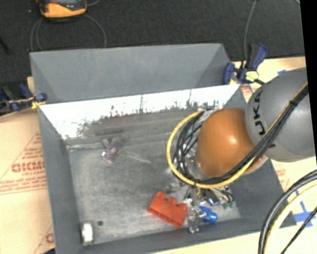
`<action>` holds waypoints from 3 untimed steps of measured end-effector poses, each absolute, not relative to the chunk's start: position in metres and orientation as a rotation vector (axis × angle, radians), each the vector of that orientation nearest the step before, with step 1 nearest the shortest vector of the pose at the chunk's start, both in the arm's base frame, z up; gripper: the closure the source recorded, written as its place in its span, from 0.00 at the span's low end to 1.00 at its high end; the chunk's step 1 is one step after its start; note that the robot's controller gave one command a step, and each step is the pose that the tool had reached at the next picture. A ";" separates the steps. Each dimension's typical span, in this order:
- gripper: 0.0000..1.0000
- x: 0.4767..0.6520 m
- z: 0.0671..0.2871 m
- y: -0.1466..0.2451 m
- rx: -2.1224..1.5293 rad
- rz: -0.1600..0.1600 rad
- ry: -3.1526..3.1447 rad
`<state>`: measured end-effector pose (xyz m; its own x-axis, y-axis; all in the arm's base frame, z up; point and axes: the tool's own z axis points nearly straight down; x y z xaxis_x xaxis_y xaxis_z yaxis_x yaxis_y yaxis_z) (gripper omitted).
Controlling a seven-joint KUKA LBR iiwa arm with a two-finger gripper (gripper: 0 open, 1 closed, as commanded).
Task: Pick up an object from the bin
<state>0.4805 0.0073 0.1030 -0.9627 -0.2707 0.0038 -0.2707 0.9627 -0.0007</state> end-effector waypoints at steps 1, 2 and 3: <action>1.00 0.482 0.107 0.010 0.427 -0.001 -3.115; 0.00 0.482 0.106 0.011 0.427 -0.003 -3.115; 0.00 0.489 0.090 -0.059 0.552 0.006 -3.097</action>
Offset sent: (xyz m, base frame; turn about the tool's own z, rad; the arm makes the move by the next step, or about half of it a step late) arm 0.0000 0.0000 0.0000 0.0000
